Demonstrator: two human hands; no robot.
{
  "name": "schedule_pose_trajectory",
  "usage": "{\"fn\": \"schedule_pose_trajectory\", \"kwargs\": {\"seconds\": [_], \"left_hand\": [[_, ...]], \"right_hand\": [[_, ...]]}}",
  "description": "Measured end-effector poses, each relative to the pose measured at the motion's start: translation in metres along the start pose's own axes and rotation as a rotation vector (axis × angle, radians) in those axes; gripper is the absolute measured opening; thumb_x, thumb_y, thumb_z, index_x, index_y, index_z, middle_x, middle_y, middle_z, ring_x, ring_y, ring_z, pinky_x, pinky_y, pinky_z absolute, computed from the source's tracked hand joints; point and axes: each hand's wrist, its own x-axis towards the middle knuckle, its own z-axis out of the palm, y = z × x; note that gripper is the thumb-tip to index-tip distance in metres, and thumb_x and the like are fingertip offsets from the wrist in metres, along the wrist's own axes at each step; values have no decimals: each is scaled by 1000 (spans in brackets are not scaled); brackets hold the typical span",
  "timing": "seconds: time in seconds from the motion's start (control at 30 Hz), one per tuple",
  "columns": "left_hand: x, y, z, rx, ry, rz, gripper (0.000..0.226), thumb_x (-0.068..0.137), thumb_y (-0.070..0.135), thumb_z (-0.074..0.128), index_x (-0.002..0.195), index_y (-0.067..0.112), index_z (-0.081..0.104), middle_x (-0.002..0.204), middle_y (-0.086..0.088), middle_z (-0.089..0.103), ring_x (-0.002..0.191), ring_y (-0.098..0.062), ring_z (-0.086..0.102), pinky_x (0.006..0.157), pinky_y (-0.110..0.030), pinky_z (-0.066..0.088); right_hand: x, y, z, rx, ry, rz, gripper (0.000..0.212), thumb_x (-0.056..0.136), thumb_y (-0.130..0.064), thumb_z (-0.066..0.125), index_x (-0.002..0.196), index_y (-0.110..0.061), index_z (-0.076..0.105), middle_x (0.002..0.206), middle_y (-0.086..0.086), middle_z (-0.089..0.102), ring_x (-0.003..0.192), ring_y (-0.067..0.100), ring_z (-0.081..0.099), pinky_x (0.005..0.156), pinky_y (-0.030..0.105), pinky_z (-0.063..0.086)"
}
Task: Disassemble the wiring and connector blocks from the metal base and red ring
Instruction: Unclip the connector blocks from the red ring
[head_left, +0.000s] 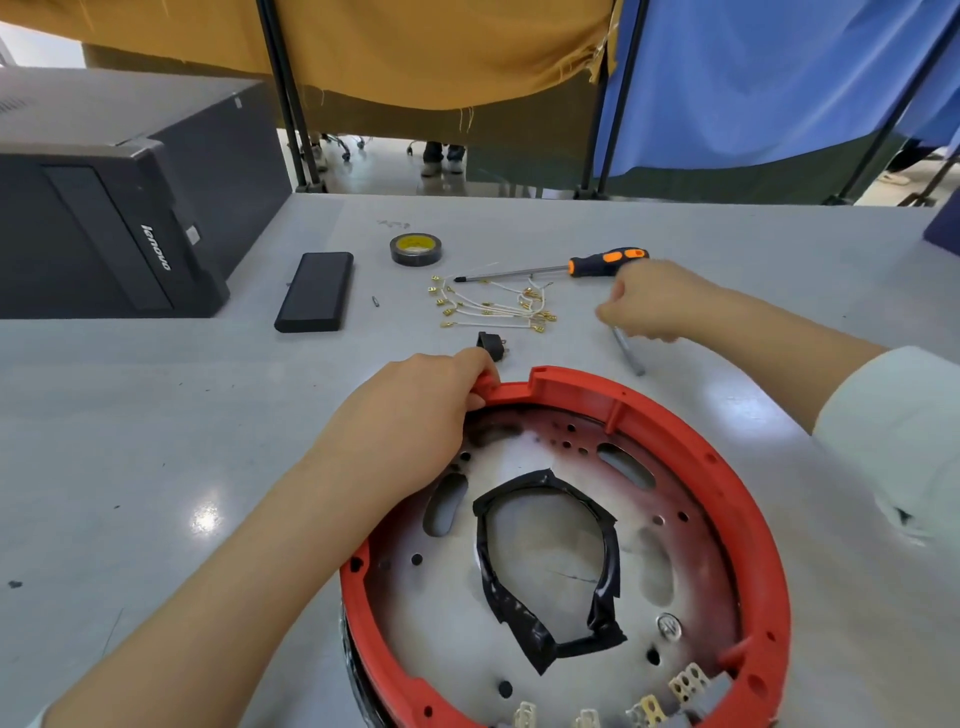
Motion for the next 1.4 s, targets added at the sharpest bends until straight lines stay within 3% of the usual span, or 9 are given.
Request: {"fn": "schedule_pose_trajectory", "kwargs": {"seconds": [0.1,0.27,0.6,0.77,0.97,1.07,1.13,1.23,1.4], "left_hand": [[-1,2,-3,2,-27,-4,21,96,20,45,110,35,51,99,8,63,82,-17,52,72,-30,44],[-2,3,-4,6,-48,-18,20,97,22,44,110,34,51,103,5,65,86,-18,55,76,-34,47],[-1,4,-4,5,-61,-29,18,97,25,44,110,35,52,102,3,65,90,-23,56,78,-37,47],[-1,3,-5,-59,-76,-59,16,96,26,46,108,32,54,105,2,65,94,-25,56,82,-39,47],[-6,2,-2,-5,-41,-153,14,97,22,43,107,23,53,101,-6,63,88,-30,54,74,-38,45],[-13,2,-1,6,25,-268,22,94,11,45,112,21,52,99,-3,61,80,-23,44,67,-30,35],[-20,3,-3,58,44,-336,25,94,9,43,117,16,49,105,-9,61,80,-26,43,66,-32,32],[-34,8,-7,95,1,-397,27,97,20,41,123,13,43,116,-17,55,99,-36,51,76,-39,41],[-51,23,-25,35,-68,-262,69,88,50,54,144,26,22,143,-9,36,128,-33,37,102,-45,34]], "right_hand": [[-7,16,13,-40,-94,110,41,92,-27,50,57,-4,53,49,8,53,40,20,47,44,23,38],[-5,31,33,-4,-9,140,33,86,-20,50,56,-6,54,46,4,55,40,18,50,45,23,37],[5,59,33,-54,52,196,28,89,-31,47,68,-12,49,66,4,53,61,20,50,53,26,32],[-14,42,25,-81,156,121,27,95,-39,43,94,-13,47,82,2,50,81,26,50,56,29,32],[-78,-7,-3,152,-169,-63,52,95,-56,37,93,-9,58,79,6,66,58,20,66,42,23,46],[-116,-13,-11,-5,-237,-127,39,90,-53,49,97,-15,54,81,5,60,41,11,61,41,20,46],[-131,-12,-12,-122,-237,-159,26,90,-33,55,107,-14,50,82,5,58,35,11,57,43,21,44],[-137,-11,-8,-196,-217,-151,26,92,-9,46,118,-11,47,83,4,52,54,20,62,49,24,44],[-133,-16,0,-271,-10,-269,39,92,-12,47,127,-28,48,108,1,58,88,22,48,71,33,43]]}}
